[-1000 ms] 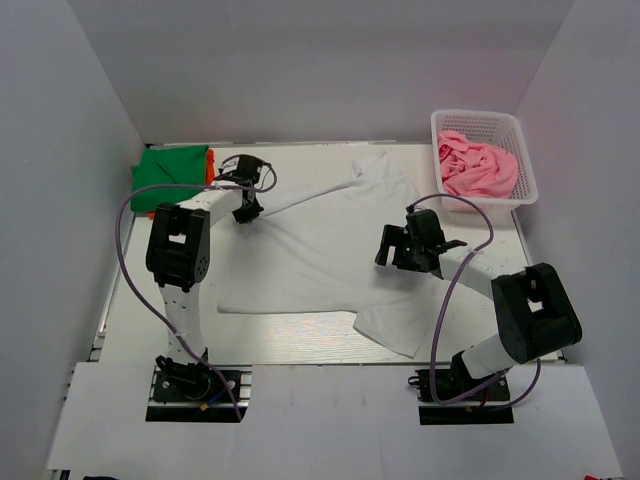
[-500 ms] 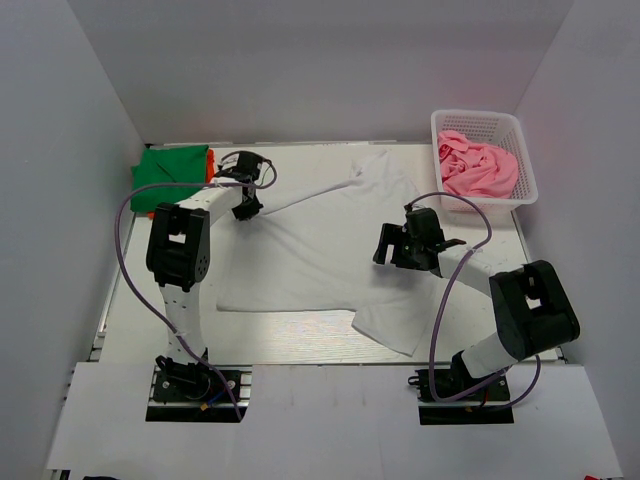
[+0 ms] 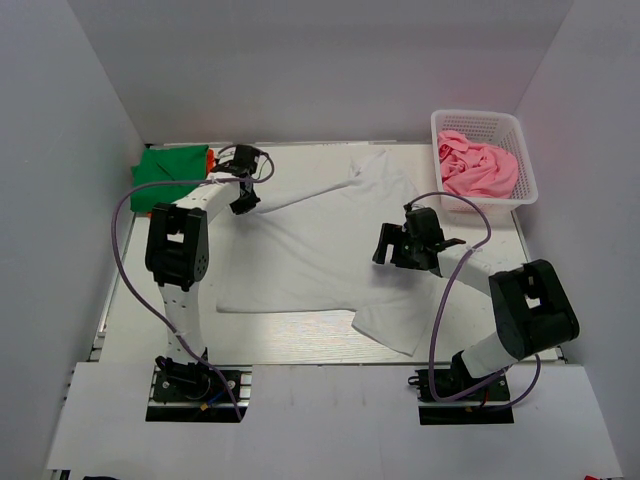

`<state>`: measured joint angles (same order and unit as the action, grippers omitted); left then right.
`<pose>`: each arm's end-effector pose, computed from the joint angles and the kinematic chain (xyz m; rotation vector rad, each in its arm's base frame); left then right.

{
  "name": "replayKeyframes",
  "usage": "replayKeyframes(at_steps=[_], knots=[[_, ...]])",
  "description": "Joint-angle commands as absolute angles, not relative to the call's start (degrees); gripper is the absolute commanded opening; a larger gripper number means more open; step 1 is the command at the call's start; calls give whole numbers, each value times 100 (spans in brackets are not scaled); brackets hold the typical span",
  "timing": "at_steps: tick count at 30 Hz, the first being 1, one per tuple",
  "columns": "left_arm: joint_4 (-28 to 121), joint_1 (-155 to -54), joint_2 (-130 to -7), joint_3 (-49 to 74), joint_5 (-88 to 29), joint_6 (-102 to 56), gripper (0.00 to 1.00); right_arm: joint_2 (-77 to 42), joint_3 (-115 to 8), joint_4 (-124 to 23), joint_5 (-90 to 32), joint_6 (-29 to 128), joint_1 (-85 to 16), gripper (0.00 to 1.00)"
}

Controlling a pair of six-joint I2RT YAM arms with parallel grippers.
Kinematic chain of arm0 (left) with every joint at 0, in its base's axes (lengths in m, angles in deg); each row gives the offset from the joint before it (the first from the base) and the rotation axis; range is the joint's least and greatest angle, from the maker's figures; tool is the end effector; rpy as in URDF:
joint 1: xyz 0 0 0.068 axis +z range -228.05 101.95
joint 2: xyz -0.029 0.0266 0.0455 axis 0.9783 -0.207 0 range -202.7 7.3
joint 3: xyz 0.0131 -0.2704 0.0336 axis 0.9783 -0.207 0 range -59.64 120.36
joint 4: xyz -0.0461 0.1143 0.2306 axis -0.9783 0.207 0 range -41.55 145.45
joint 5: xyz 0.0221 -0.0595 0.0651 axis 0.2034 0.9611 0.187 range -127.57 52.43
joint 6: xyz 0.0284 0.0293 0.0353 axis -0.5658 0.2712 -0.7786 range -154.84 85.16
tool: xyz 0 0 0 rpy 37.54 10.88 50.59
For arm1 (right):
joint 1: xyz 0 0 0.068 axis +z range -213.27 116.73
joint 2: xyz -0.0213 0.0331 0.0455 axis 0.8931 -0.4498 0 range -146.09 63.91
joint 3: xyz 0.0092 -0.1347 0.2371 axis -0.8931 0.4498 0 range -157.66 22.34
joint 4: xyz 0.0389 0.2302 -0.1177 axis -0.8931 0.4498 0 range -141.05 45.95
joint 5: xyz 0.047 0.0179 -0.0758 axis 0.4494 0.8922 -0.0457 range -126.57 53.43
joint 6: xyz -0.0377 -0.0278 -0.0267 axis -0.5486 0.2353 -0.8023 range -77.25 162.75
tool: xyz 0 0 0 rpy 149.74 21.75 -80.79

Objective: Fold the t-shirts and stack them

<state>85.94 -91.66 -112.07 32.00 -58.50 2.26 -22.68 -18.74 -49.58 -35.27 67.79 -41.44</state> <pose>0.4299 -0.0911 0.1852 -0.6310 2.5172 0.1891 0.2722 0.1098 0.1642 0.0571 2.4298 0.4063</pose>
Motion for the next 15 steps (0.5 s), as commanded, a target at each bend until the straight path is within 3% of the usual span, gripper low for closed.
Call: replayKeyframes(at_steps=[1,2,9,15], knots=[[8571,-9150,-11126,3450,-6024,129,7,-2407,-1932,-4780,-3464,6763,-4156,90],[8571,-9150,-11187,3502,-6024,128,0,-2425,-1923,-4789,-3464,6754,-4147,90],[8141,-9150,-11327,3862,-6024,76,0,-2495,-1967,-4763,-3499,6736,-4147,90],[8307,-8808,-12231,5249,-6059,241,0,-2618,-2090,-4657,-3569,6649,-4156,90]])
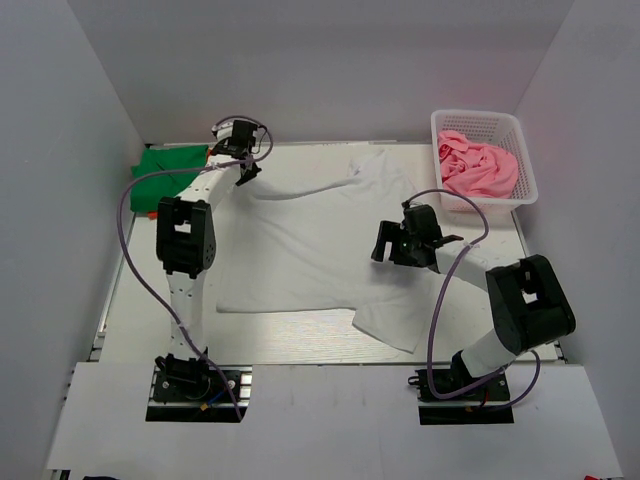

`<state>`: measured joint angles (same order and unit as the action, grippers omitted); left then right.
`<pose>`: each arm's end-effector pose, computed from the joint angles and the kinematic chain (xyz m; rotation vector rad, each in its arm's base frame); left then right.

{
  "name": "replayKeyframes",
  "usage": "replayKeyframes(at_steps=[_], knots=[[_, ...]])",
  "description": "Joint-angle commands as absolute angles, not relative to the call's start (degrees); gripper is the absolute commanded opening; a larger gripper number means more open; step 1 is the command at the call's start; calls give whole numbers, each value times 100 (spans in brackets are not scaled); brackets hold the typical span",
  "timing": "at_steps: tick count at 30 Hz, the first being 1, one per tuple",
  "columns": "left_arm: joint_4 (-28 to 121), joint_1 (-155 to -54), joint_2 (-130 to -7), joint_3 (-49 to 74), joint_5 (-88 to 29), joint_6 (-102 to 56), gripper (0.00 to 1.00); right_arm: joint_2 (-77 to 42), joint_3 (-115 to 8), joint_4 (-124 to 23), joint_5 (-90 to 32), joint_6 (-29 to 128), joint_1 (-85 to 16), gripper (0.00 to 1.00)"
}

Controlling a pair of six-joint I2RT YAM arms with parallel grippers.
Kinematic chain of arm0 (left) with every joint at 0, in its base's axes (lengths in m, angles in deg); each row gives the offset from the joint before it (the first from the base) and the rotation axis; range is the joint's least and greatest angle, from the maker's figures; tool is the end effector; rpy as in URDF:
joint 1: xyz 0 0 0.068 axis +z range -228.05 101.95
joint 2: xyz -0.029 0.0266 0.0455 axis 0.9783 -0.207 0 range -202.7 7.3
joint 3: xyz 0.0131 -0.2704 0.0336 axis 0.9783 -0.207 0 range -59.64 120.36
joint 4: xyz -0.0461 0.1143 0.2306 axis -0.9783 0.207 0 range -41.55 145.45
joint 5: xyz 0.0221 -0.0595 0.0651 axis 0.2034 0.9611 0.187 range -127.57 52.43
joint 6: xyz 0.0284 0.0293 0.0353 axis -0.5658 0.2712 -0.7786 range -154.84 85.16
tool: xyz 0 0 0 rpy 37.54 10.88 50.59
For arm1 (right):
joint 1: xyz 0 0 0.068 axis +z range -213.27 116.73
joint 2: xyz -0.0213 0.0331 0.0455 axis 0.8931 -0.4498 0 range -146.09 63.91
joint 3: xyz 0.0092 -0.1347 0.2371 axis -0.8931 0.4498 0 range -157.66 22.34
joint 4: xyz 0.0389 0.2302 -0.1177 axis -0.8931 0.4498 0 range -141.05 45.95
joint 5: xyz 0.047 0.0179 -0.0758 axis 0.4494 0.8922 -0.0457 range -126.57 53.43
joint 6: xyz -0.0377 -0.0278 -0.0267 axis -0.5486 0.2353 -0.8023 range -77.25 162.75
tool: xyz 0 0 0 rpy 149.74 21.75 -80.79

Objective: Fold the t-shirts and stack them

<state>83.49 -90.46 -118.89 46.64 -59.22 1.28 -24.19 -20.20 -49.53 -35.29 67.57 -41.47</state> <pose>0.4796 -0.0922 0.2117 -0.6441 2.3521 0.1086 0.2784 0.1122 0.1642 0.0533 2.4312 0.4033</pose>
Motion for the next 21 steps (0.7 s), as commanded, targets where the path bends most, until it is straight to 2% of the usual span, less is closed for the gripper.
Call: replayKeyframes(at_steps=[1,3,4,5,6,7,8,9,12,19,21], knots=[[8595,-8755,-12442,5834,-6277,373,0,-2679,-2186,-4631,-3587,6640,-4147,90],[8938,-8580,-13145,6566,-6279,584,8,-2688,-2239,-4569,-3613,6613,-4147,90],[9436,-8509,-13356,7327,-6279,716,8,-2662,-2222,-4604,-3622,6605,-4147,90],[9598,-8386,-13550,7717,-6210,813,17,-2584,-2222,-4604,-3631,6613,-4173,90],[9600,-8385,-13500,7721,-6209,866,33,-2583,-2213,-4630,-3631,6613,-4147,90],[9417,-8298,-13377,7495,-6122,866,78,-2531,-2187,-4648,-3631,6596,-4147,90],[9241,-8297,-13202,7258,-6043,866,96,-2452,-2196,-4640,-3631,6587,-4156,90],[9039,-8236,-12739,6664,-5946,866,100,-2425,-2204,-4639,-3631,6596,-4147,90],[8467,-8236,-12095,5721,-5893,919,100,-2206,-2196,-4674,-3798,6604,-4138,90],[8554,-8446,-11092,5007,-5182,507,100,-1617,-2230,-4614,-3911,6473,-4147,90],[8606,-8447,-10794,4331,-4997,506,100,-1468,-2257,-4569,-3956,6464,-4138,90]])
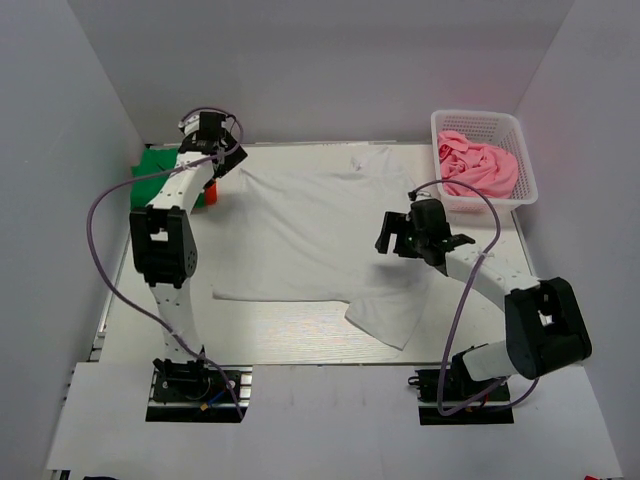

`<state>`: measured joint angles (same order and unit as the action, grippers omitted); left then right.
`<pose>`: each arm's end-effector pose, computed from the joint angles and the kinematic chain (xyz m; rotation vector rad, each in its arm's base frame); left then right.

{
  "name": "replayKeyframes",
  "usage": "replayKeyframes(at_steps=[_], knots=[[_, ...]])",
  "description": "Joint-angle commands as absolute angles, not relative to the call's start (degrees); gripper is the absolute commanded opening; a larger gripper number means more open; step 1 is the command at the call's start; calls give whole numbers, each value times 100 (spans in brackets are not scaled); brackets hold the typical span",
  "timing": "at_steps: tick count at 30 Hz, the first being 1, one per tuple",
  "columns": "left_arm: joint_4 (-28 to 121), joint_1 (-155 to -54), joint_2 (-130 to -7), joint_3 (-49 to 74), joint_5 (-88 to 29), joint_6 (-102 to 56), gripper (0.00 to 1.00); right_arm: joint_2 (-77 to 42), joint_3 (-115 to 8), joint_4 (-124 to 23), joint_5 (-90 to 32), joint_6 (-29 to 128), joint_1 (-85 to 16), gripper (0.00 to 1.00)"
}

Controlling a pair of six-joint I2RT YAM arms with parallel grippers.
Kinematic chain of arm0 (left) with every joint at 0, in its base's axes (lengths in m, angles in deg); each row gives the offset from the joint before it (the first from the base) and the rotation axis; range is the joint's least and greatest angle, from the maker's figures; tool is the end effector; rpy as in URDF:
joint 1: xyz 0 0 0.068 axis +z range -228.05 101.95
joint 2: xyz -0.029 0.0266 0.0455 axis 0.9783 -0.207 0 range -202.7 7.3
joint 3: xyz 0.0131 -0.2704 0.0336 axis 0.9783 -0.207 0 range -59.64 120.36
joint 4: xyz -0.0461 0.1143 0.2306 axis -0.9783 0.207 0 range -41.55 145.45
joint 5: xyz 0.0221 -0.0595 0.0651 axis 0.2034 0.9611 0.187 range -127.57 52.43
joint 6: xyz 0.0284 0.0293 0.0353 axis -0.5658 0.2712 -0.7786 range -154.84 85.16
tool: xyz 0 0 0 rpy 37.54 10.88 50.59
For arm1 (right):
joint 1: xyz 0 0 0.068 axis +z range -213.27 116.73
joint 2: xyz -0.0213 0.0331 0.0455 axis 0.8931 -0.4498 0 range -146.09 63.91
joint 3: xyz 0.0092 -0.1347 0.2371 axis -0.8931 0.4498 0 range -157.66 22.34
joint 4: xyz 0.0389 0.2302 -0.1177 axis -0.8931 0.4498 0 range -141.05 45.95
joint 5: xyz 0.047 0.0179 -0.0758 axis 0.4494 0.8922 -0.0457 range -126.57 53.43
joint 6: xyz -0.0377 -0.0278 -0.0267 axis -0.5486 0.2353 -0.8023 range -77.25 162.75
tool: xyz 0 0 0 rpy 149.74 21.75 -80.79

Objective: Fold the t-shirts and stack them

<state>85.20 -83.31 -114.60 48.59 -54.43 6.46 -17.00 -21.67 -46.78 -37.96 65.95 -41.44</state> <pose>0.4796 -0.0339 0.2546 -0.8633 2.2400 -0.0144 0.2720 0.1080 0.2029 0.0404 2.3180 0.3771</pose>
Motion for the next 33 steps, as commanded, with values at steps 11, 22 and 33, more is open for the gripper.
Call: replayKeyframes(at_steps=[11,22,33], knots=[[7420,-8913,-9166,1244,-4424,278,100,-1774,-2450,-3883,-5248,6868,-4156,90],[8000,-9027,-10352,1805,-4970,480,100,-3364,-3452,-3901,-5011,6622,-4252,90],[8729,-8904,-11776,3720,-5162,480,100,-5087,-5533,-3243,-5090,6288,-4489,90]])
